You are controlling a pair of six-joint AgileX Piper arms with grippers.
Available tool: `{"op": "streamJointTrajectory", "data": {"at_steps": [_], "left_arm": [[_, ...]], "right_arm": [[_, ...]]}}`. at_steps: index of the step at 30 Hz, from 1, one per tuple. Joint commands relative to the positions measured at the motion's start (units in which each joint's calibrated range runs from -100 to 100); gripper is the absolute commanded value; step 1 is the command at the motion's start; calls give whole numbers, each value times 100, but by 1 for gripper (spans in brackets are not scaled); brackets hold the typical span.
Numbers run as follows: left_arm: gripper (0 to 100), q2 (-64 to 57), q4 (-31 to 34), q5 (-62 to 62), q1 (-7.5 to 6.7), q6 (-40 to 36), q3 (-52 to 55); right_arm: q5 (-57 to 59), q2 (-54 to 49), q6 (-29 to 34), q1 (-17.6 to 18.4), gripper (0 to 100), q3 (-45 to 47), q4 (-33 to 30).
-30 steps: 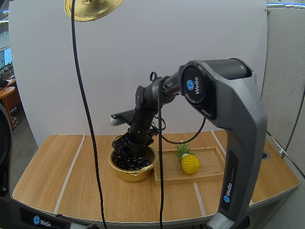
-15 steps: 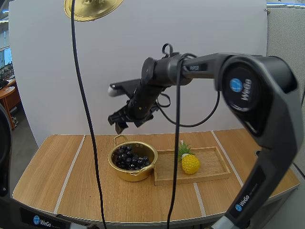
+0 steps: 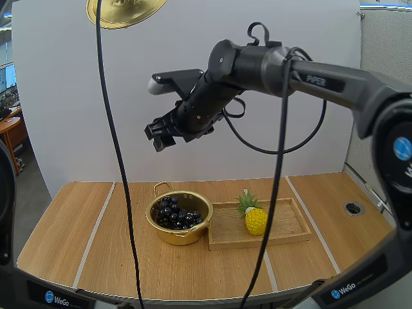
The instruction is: Open the pot, put the grape inside, and close it
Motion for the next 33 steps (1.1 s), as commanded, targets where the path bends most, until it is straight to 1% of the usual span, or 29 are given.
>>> {"op": "streamJointTrajectory", "data": {"at_steps": [1, 3, 4, 5, 7, 8, 9, 10, 11, 12, 20, 24, 29, 33], "left_arm": [[0, -46, 96, -215, -18, -16, -43], [0, -46, 96, -215, -18, -16, -43], [0, -46, 96, -215, -18, -16, -43], [0, -46, 96, -215, -18, -16, -43], [0, -46, 96, -215, -18, -16, -43], [0, -46, 96, -215, -18, -16, -43], [0, -46, 96, -215, -18, -16, -43], [0, -46, 96, -215, -18, -16, -43], [0, -46, 96, -215, -18, -16, -43], [0, -46, 96, -215, -18, -16, -43], [0, -46, 96, -215, -18, -16, -43], [0, -46, 96, -215, -18, -16, -43], [0, -46, 96, -215, -18, -16, -43], [0, -46, 96, -215, -18, -16, -43]], "right_arm": [[116, -314, 85, -19, 98, 13, -35], [185, -446, 85, -19, 92, 13, -35], [200, -506, 85, -19, 85, 13, -35], [271, -573, 85, -19, 77, 13, -35], [335, -695, 85, -19, 58, 13, -35], [351, -771, 85, -19, 46, 13, -35], [416, -856, 85, -19, 31, 13, -35], [417, -918, 85, -19, 23, 13, -35], [436, -982, 85, -19, 9, 13, -35], [458, -1057, 85, -19, 0, 13, -35], [539, -1464, 95, -19, 0, 13, -7], [942, -1635, 95, -19, 0, 13, -273], [1160, -1828, 95, -19, 0, 13, -774], [1664, -2009, 95, -19, 0, 13, -891]]}}
